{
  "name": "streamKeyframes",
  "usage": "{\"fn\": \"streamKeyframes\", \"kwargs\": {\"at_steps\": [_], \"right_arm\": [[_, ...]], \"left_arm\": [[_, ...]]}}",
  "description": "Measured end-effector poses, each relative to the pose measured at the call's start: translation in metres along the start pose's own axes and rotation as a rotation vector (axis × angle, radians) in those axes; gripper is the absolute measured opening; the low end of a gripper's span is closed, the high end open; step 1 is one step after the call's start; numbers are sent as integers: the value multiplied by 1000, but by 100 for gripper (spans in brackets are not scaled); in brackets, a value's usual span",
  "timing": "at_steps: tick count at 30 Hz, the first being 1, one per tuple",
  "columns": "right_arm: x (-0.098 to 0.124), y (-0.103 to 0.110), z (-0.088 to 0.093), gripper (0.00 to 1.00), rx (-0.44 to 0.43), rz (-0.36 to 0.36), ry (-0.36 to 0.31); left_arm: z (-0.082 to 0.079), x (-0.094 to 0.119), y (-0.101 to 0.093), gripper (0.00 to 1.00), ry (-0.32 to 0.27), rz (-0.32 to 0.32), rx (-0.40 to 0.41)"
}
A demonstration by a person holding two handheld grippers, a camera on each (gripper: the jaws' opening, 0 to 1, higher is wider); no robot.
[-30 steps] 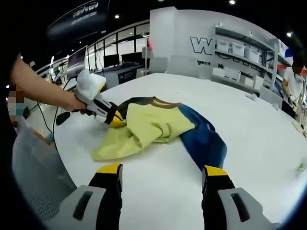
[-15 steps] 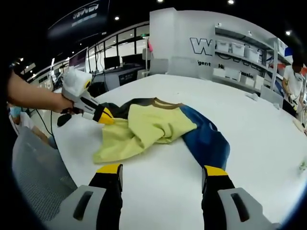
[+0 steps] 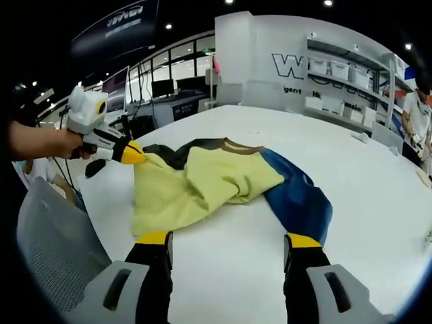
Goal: Fold the garment on the visible template until the final outline fits inside the template.
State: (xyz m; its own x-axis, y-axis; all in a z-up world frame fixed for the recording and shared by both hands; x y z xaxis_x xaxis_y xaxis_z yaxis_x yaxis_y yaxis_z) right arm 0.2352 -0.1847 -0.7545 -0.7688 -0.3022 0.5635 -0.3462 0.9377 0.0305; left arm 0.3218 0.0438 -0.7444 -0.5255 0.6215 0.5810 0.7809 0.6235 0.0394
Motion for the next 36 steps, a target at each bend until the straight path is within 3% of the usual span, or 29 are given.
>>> {"fn": "streamKeyframes", "kwargs": {"at_steps": [7,14,20,31,36], "right_arm": [[-5,9,5,65,11,-30,17],[-7,17,6,65,18,-55,27],[-10,24,9,65,27,-76,40],[-15,41,12,65,31,-113,55],[-15,45,14,65,31,-119,56]], "left_arm": [[18,22,-3,6,20,-21,17],[29,42,10,6,8,-85,67],[11,59,19,6,-55,-129,97],[-48,66,8,6,-145,-100,-8],[-49,65,11,6,-137,-112,-17]]}}
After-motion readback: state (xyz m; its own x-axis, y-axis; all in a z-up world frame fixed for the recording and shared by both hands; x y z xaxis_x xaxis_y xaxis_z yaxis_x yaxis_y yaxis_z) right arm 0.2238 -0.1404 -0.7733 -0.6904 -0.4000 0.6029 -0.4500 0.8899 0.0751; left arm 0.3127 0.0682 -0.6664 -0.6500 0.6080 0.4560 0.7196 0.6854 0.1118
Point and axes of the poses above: the point that each gripper's makers call its tool centre point, and the gripper's own axes: x roughly backward along the fingers, y roughly to its left, z roughly out of its underside, the point moved 3 cm from there along x, roughly backward along the fingers
